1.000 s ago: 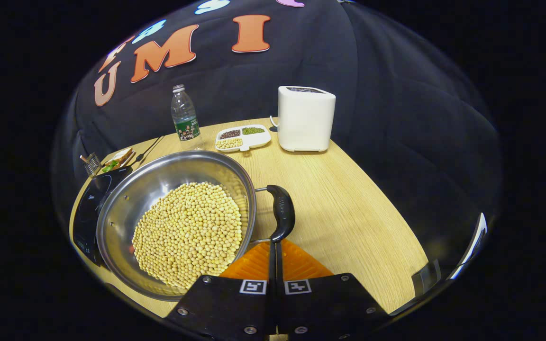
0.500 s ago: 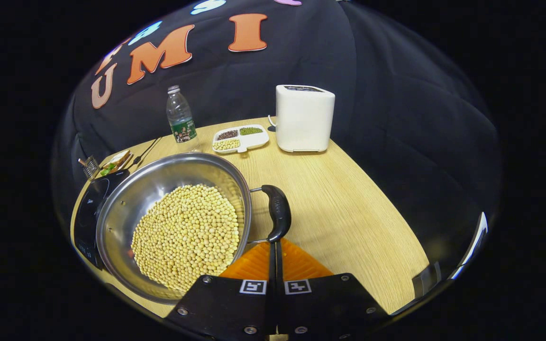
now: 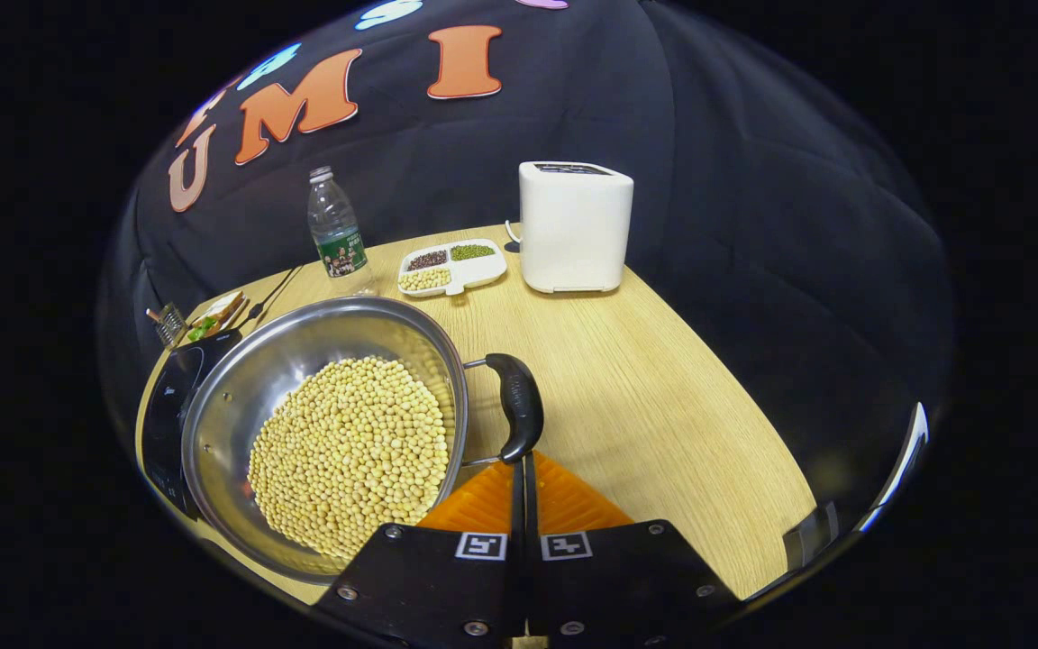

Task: First push the handle of the pot to place it horizontally, then grasp the pot with both hands and set it on the induction cooktop.

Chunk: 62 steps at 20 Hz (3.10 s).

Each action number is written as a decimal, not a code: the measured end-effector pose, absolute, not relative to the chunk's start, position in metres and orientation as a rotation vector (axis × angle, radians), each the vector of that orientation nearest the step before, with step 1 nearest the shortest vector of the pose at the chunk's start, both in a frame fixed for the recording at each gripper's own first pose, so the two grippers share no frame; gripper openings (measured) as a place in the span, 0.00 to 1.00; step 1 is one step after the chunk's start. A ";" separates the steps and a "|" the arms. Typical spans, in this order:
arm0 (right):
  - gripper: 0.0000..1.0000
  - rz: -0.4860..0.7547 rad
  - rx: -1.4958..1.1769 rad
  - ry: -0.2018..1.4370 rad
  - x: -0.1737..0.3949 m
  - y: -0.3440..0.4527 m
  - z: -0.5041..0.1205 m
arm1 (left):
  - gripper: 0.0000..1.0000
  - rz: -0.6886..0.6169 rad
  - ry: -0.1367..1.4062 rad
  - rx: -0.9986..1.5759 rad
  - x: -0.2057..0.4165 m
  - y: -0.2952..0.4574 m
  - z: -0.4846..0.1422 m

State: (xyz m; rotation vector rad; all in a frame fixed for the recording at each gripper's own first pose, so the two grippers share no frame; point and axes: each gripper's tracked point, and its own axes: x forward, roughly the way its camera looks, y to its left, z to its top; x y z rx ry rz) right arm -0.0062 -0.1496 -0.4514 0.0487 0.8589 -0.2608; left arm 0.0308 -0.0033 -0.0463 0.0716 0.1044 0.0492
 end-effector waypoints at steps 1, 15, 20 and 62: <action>0.00 -0.260 0.049 0.859 -0.006 -0.151 -0.451 | 0.97 0.049 0.104 0.071 0.032 -0.003 -0.047; 0.00 -0.261 0.048 0.864 0.007 -0.152 -0.453 | 0.98 0.039 0.126 0.064 0.042 -0.009 -0.059; 0.00 -0.262 0.050 0.864 0.012 -0.152 -0.453 | 0.99 0.043 0.131 0.063 0.045 -0.008 -0.065; 0.94 -0.291 0.128 0.641 0.004 -0.173 -0.396 | 0.99 -0.250 0.635 0.003 -0.013 -0.203 -0.394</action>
